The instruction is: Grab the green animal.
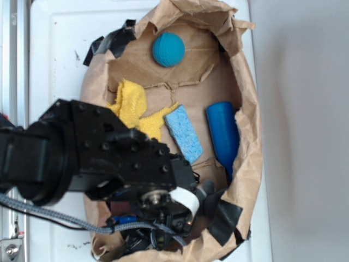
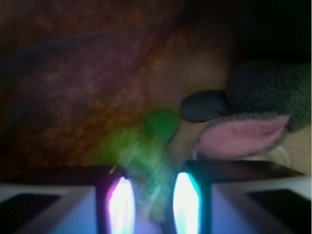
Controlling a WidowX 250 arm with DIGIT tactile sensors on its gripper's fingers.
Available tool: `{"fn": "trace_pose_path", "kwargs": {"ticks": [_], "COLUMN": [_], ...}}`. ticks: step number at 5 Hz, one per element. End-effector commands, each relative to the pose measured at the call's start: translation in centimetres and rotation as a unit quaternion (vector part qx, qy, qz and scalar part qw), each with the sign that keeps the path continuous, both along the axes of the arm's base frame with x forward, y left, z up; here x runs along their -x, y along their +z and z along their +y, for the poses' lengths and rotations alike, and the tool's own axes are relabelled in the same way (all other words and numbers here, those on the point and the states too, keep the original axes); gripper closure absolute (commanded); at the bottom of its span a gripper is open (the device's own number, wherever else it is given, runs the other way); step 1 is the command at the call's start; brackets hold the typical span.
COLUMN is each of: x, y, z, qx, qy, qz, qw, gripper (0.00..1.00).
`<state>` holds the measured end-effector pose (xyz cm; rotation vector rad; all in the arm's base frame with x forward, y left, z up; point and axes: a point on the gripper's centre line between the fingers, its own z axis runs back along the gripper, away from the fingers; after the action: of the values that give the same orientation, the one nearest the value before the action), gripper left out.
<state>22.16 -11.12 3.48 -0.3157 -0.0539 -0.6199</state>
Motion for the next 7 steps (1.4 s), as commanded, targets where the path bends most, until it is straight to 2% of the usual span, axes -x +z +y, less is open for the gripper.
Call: {"fn": "trace_pose_path", "kwargs": {"ticks": [1, 4, 5, 6, 7], "x": [1.4, 1.4, 1.0, 0.0, -0.1], "y": [-0.1, -0.2, 0.7, 1.5, 2.5], "z": [-0.5, -0.3, 0.7, 4.2, 5.4], "qx": [-0.007, -0.004, 0.000, -0.002, 0.003], "qy": [-0.028, -0.029, -0.018, 0.041, 0.065], "qz": [0.000, 0.003, -0.008, -0.025, -0.035], "qw": [1.000, 1.000, 1.000, 0.999, 0.997], "gripper": [1.00, 1.00, 1.00, 1.00, 1.00]}}
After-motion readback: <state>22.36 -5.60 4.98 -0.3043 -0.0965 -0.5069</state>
